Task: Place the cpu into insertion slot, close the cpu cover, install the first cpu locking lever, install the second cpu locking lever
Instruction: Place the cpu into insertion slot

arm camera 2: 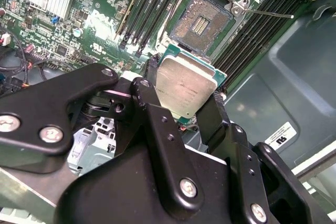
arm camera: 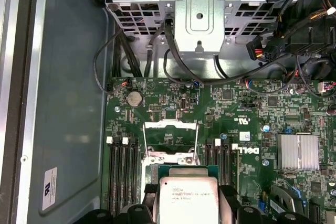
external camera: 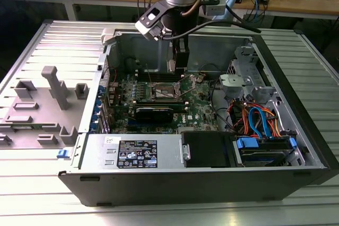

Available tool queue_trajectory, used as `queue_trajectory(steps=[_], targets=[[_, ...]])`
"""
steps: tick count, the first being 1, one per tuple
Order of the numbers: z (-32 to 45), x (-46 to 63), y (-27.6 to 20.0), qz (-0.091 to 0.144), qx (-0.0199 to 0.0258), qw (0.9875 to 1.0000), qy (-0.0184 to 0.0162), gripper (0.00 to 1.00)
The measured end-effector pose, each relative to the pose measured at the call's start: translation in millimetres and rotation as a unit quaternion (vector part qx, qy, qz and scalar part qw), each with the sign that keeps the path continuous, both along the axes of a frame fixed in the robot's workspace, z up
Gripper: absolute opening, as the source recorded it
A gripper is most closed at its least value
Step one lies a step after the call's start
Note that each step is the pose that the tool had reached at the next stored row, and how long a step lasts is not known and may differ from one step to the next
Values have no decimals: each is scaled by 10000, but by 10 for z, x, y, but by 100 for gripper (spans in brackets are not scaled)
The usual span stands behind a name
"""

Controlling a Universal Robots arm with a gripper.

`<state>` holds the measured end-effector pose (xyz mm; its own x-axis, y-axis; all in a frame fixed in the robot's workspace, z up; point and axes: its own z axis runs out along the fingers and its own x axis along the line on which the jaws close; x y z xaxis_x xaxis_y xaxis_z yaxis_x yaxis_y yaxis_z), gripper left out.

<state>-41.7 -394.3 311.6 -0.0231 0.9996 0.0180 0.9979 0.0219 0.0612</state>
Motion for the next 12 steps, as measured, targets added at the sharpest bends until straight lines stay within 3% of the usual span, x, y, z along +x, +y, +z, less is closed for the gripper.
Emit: queue_trajectory(steps=[12], targets=[[-44, 0, -1, 0, 0, 10000, 0, 54]])
